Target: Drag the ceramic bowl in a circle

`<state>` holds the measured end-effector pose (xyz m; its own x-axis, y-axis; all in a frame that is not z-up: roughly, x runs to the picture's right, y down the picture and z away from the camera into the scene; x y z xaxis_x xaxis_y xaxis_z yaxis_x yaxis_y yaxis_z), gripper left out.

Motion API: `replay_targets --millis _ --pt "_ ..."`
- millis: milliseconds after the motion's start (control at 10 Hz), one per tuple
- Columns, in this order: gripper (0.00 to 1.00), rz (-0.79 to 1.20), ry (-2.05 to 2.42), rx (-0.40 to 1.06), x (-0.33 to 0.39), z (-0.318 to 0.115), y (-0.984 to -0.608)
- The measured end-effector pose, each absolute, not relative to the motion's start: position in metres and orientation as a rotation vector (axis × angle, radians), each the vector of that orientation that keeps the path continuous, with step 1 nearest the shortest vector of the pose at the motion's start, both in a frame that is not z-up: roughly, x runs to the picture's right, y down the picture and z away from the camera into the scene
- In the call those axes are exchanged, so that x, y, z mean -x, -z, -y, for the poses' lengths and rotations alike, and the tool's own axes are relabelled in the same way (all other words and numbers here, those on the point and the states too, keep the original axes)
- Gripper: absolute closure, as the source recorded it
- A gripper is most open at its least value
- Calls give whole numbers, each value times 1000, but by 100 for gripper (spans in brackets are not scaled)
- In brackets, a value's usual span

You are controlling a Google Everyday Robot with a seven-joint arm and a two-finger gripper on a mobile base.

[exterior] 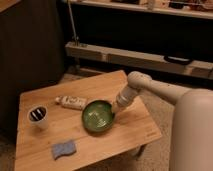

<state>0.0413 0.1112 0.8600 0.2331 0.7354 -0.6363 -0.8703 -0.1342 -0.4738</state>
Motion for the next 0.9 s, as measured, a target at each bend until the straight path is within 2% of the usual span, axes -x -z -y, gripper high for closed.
replay_targets --millis 300,400,700,900 --pt "80 -253 -1413 953 -65 -84 -885" --pt "80 -295 -1415 952 -78 -87 -895" --pt "80 -371 -1431 960 -128 -122 -898" --pt "80 -356 -1449 931 -168 -147 -874"
